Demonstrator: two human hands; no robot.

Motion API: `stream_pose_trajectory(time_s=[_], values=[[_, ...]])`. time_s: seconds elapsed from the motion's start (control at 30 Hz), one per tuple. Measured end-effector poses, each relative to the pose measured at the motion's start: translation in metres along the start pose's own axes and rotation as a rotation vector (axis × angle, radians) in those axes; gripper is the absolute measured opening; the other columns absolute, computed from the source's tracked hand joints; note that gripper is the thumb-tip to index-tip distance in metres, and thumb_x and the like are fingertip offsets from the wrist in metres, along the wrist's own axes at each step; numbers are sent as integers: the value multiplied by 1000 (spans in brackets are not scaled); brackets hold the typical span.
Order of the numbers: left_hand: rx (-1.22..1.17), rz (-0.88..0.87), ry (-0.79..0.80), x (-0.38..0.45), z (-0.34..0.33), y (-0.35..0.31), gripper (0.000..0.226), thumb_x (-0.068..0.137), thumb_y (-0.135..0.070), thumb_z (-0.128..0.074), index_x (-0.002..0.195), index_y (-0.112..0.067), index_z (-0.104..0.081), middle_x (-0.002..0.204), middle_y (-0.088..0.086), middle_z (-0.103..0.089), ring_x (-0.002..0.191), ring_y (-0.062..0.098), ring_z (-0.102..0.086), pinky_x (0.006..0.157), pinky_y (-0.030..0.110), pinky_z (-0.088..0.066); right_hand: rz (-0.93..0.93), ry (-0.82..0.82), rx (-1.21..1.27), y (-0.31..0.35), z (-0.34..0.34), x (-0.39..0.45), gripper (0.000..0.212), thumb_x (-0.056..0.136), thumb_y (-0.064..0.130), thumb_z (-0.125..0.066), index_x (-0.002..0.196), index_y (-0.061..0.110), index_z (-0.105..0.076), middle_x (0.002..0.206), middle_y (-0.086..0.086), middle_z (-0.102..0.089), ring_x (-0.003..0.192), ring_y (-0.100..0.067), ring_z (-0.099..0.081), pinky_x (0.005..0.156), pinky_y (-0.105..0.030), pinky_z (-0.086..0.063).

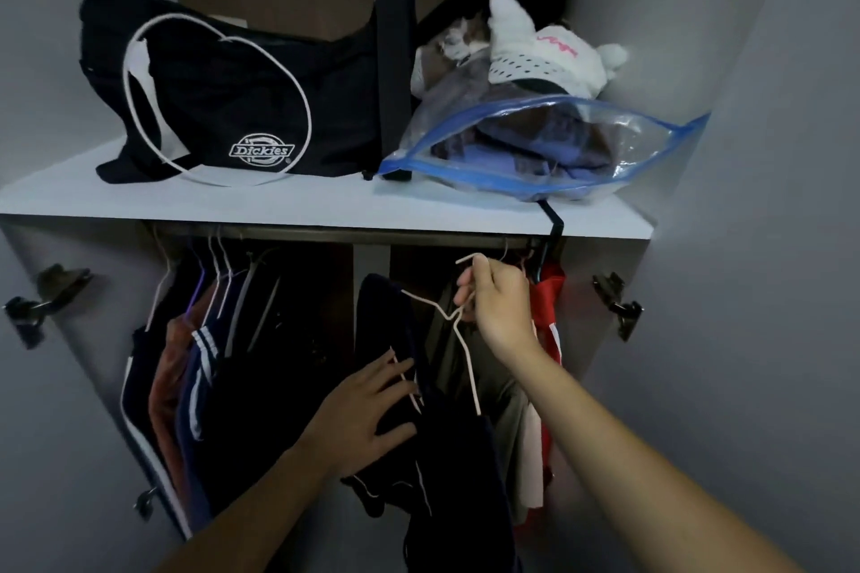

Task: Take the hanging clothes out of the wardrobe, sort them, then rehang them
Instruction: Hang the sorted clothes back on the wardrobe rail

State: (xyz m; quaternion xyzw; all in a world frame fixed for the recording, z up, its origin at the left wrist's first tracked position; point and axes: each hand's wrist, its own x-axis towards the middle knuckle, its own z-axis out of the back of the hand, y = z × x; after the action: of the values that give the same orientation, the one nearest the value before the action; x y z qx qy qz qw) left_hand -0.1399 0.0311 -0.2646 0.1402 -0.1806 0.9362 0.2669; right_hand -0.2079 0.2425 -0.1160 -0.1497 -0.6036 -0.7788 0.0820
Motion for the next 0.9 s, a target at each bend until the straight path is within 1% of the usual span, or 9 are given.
stream_pose_trajectory(time_s=[0.13, 0.27, 0.37, 0.47, 0.53, 0.6, 0.7, 0.77, 0.9], values=[[-17, 54, 21, 39, -20, 54, 62, 97, -68, -45, 146, -31, -52, 168, -4, -28, 159, 15, -18, 117, 39, -42, -23, -56, 3, -30, -29, 52, 49, 111, 24, -40, 70, 14, -66, 58, -6, -68, 49, -22, -57, 54, -38, -49], [-43, 84, 1, 71, -38, 93, 66, 95, -69, -41, 146, -29, -50, 169, -4, -25, 159, 15, -16, 117, 37, -40, -29, -83, -32, -52, -53, 90, 47, 97, 40, -41, 63, 22, -68, 60, -4, -70, 58, -30, -63, 65, -56, -57], [-79, 110, -8, 89, -49, 114, 61, 96, -63, -50, 145, -27, -51, 168, -6, -24, 159, 14, -13, 115, 39, -43, -15, -72, -122, -62, -69, 113, 48, 93, 46, -38, 60, 36, -71, 58, -3, -69, 66, -38, -69, 72, -61, -60], [-70, 136, 2, 98, -52, 135, 61, 95, -63, -52, 145, -28, -51, 167, -8, -24, 159, 13, -14, 110, 41, -48, 16, -72, -207, -77, -83, 132, 47, 92, 49, -36, 61, 39, -70, 60, -2, -70, 68, -34, -70, 74, -62, -58], [-60, 139, -15, 103, -50, 145, 68, 89, -67, -43, 143, -27, -53, 166, -7, -28, 158, 14, -19, 105, 41, -52, 45, -115, -272, -90, -91, 145, 51, 88, 56, -32, 64, 31, -69, 64, -3, -71, 70, -33, -70, 75, -60, -57], [-56, 138, -36, 107, -49, 152, 69, 86, -65, -43, 140, -25, -56, 165, -6, -31, 157, 14, -22, 103, 42, -53, 36, -145, -352, -88, -95, 150, 53, 89, 55, -32, 74, 21, -70, 77, -8, -74, 81, -38, -69, 79, -55, -56], [-66, 141, -44, 111, -51, 158, 68, 85, -64, -44, 139, -24, -57, 164, -5, -32, 157, 14, -24, 104, 42, -52, 47, -131, -535, -81, -96, 153, 43, 105, 35, -42, 99, 6, -74, 107, -21, -72, 105, -43, -64, 90, -47, -51], [-70, 144, -28, 114, -54, 160, 68, 85, -64, -44, 139, -25, -56, 165, -6, -31, 156, 15, -26, 104, 42, -52, 37, -124, -609, -83, -96, 157, 38, 107, 30, -44, 105, 5, -74, 114, -22, -71, 110, -43, -63, 92, -46, -50], [-56, 149, 21, 114, -62, 165, 58, 92, -59, -55, 140, -27, -53, 166, -7, -26, 155, 17, -28, 102, 41, -52, -2, -129, -690, -95, -101, 163, 44, 109, 38, -41, 107, 9, -75, 116, -19, -71, 112, -41, -64, 89, -42, -49]])
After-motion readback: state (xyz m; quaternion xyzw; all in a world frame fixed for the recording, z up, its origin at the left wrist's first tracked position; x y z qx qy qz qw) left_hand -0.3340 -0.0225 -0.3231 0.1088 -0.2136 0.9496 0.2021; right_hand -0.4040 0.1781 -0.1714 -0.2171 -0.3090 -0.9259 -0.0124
